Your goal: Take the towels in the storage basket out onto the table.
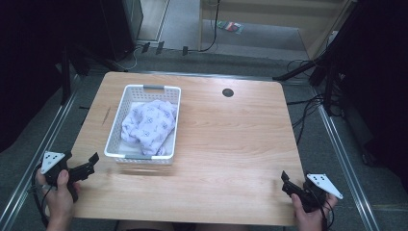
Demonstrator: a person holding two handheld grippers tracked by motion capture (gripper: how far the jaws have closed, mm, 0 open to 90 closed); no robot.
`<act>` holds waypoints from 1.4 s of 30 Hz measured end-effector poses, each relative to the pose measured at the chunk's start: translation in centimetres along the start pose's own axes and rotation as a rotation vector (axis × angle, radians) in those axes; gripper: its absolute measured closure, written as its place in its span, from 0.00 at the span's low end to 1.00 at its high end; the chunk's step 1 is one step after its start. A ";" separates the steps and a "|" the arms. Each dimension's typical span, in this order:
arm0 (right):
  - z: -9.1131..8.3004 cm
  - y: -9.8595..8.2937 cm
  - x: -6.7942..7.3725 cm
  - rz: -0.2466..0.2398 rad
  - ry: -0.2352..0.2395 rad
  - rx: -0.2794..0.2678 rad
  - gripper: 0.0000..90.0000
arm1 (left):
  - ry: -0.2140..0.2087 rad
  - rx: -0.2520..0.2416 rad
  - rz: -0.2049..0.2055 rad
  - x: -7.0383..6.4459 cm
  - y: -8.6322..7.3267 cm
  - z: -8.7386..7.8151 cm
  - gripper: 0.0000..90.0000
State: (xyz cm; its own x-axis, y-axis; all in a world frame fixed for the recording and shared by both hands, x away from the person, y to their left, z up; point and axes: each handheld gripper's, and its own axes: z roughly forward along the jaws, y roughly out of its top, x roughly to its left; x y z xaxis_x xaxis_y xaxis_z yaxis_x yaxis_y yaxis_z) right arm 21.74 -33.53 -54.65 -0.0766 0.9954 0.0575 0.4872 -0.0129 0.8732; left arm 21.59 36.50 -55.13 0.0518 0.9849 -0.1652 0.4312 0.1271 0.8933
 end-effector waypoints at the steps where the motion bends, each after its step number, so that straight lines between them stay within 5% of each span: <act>1: 0.0 0.0 0.0 -0.001 0.000 0.000 0.14 | -0.013 0.013 -0.006 0.1 0.1 0.1 0.00; 6: 0.0 0.0 0.0 0.000 0.001 -0.001 0.14 | -0.034 0.007 0.014 0.2 0.2 0.3 0.00; 15: 0.0 0.0 0.0 -0.002 0.004 -0.002 0.14 | -0.040 -0.012 -0.040 1.0 1.5 -1.6 0.00; 22: 0.0 0.0 0.0 0.000 0.005 0.000 0.14 | -0.083 -0.053 0.007 -0.6 5.0 -3.6 0.00; 29: 0.0 0.0 -0.1 -0.003 0.006 -0.001 0.14 | -0.140 -0.029 0.054 -2.5 8.2 -4.2 0.00; 38: 0.0 0.0 -0.1 0.000 0.007 0.000 0.14 | -0.153 0.038 0.138 -5.4 11.2 -2.8 0.00; 42: 0.0 0.0 -0.1 0.006 0.006 0.000 0.14 | -0.145 0.087 0.141 -6.1 12.2 -1.6 0.00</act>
State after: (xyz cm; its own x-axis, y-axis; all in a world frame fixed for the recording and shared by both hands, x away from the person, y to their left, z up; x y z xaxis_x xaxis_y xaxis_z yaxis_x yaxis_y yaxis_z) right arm 21.73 -33.62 -54.64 -0.0789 0.9947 0.0662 0.4880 -0.0193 0.8726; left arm 25.10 32.20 -42.61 0.2435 0.9641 -0.1056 0.4862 -0.0271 0.8734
